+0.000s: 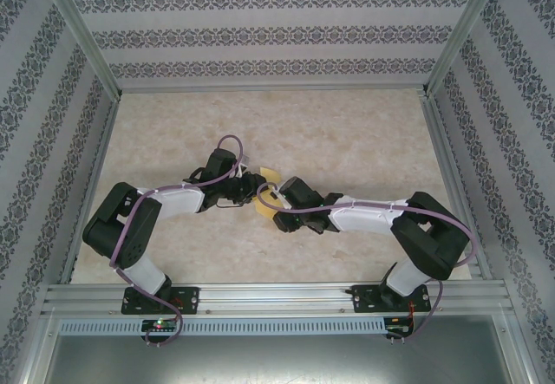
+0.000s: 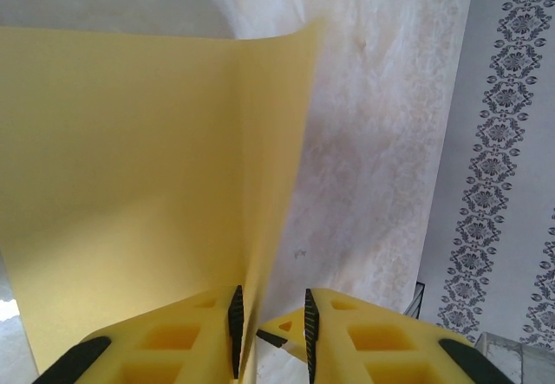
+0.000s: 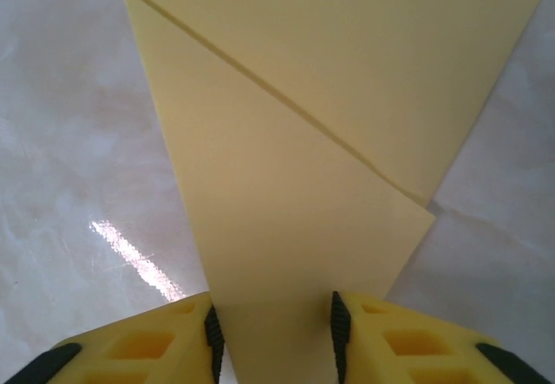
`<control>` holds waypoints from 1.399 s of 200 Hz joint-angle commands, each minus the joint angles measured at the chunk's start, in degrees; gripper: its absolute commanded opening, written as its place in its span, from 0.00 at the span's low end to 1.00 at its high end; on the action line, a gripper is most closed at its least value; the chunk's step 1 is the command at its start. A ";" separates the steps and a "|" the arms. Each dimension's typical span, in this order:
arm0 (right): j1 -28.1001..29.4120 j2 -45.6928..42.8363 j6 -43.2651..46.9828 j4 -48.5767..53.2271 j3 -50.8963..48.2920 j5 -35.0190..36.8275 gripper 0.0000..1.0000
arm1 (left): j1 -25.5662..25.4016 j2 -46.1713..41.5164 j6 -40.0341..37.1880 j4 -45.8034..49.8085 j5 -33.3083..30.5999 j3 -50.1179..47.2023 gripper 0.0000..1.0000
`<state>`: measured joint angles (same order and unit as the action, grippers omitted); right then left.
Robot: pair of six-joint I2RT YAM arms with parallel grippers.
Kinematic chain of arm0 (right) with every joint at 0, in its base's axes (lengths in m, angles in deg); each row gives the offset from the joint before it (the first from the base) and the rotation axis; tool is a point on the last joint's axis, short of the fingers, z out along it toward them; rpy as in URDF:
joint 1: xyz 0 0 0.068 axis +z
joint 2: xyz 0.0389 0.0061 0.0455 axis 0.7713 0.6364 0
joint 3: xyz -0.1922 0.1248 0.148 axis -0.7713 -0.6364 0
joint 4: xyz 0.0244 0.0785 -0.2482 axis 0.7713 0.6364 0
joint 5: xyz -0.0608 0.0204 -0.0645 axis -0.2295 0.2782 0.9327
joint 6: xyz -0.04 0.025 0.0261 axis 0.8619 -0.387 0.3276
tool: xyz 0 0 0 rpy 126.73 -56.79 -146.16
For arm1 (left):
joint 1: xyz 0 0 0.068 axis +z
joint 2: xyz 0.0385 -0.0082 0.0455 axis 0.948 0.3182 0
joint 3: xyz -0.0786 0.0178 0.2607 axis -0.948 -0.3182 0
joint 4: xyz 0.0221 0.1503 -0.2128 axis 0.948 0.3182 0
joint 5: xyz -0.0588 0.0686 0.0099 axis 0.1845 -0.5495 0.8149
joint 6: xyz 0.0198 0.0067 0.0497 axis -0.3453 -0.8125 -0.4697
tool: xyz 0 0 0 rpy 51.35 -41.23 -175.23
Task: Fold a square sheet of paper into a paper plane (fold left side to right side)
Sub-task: Fourth fold the wing at the center of the table.
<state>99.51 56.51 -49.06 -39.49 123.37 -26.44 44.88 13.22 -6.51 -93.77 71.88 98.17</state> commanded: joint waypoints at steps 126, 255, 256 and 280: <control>0.84 0.64 -0.25 0.44 0.98 -2.44 0.05 | 0.64 -6.72 -3.59 7.52 -2.64 1.14 0.54; -8.00 0.17 -7.52 -4.87 0.13 -26.32 0.00 | 3.07 -9.87 -4.20 7.11 -2.32 -3.43 0.42; -8.08 0.18 -7.69 -5.01 0.06 -26.55 0.00 | 3.00 -9.70 -4.21 7.07 -2.29 -3.33 0.41; -9.61 0.44 -9.47 -7.40 -1.39 -29.18 0.00 | 1.26 -5.56 -4.39 5.51 -1.31 -1.12 0.42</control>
<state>91.07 56.82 -55.64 -43.03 123.50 -49.76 47.98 4.81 -11.14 -84.26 68.56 94.67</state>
